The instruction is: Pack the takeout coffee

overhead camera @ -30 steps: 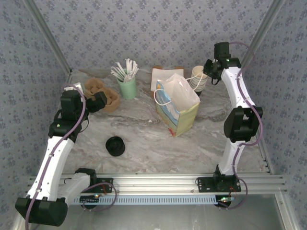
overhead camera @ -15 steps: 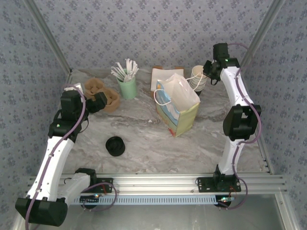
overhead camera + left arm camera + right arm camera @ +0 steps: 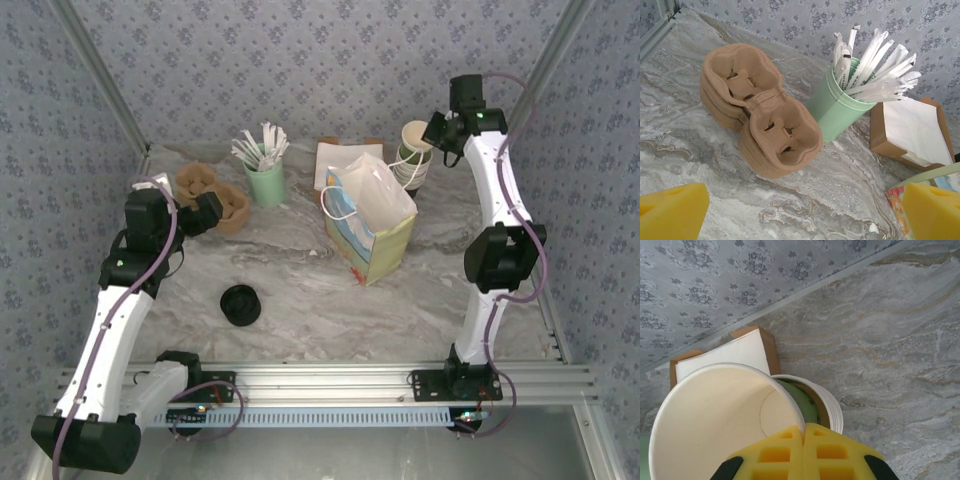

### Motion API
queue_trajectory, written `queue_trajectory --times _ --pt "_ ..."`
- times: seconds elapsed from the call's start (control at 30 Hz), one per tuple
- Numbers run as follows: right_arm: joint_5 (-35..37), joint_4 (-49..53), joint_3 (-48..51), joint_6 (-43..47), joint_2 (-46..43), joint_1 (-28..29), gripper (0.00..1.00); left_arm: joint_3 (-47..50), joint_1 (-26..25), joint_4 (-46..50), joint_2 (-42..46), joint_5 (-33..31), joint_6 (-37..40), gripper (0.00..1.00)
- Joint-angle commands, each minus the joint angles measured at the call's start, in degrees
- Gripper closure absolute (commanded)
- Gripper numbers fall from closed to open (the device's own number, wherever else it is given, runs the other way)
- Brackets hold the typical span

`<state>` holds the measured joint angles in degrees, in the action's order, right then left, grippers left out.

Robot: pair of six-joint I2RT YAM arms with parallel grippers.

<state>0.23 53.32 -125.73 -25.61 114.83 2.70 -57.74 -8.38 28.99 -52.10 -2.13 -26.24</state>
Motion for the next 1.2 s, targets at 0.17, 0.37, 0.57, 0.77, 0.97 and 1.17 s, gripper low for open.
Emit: queue_trajectory --times 0.17,0.37,0.57,0.77,0.97,1.17 --pt "6.0 10.3 -11.5 3.3 -7.6 0.0 0.99 -4.4 -0.4 2.4 1.5 1.3 -0.1 0.01" --pt "4.4 12.2 -11.8 3.2 -15.4 -0.3 0.99 -4.6 -1.7 1.4 1.1 5.2 -0.3 0.01" --pt "-1.0 15.3 -10.6 2.8 -25.0 2.7 0.99 -5.0 -4.5 2.3 -0.3 4.8 1.6 0.01" --pt "-5.7 15.5 -4.6 2.6 -35.0 15.4 0.98 -5.7 -4.5 4.1 0.3 4.5 2.3 0.01" --pt "-4.2 13.3 6.9 0.1 -41.5 34.4 0.98 -5.6 -4.5 7.8 1.6 2.8 2.1 0.01" --pt "-0.3 4.8 20.4 -3.2 -42.0 51.0 0.98 -3.3 -4.5 11.4 3.9 1.7 1.7 0.01"
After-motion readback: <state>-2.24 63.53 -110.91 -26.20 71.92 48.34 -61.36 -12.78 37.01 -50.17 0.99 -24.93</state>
